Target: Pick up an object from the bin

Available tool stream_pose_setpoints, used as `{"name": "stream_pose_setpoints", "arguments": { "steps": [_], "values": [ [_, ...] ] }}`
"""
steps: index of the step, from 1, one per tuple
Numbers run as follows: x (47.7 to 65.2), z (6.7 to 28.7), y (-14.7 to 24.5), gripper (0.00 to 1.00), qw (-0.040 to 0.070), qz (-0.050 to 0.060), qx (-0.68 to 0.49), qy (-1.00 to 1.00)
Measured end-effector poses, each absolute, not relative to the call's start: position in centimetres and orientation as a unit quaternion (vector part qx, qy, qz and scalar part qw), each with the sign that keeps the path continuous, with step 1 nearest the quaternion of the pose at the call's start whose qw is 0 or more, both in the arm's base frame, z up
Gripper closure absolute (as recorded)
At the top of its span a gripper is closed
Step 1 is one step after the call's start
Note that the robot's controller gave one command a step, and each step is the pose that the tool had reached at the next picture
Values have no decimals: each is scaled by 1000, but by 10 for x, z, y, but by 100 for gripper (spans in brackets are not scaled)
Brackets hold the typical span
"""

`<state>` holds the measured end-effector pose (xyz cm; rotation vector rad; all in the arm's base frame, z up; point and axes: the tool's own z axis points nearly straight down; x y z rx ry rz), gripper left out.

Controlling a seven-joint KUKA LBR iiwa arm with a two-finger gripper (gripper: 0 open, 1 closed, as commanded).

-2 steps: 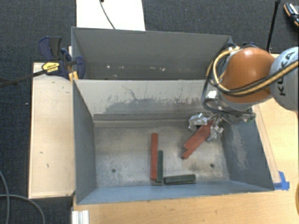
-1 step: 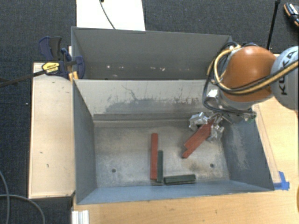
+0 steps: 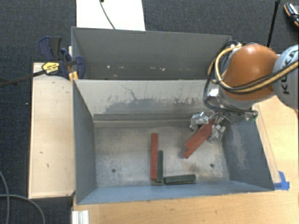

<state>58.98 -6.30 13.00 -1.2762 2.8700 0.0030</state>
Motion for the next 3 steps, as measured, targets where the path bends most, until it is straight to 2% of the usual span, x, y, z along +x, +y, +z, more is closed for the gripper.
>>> {"name": "stream_pose_setpoints", "arguments": {
  "steps": [1, 3],
  "values": [
    [589, 151, -63, 100, -1, 2, -406, 914],
    [591, 171, -63, 100, 2, -1, -405, 914]
  ]
}}
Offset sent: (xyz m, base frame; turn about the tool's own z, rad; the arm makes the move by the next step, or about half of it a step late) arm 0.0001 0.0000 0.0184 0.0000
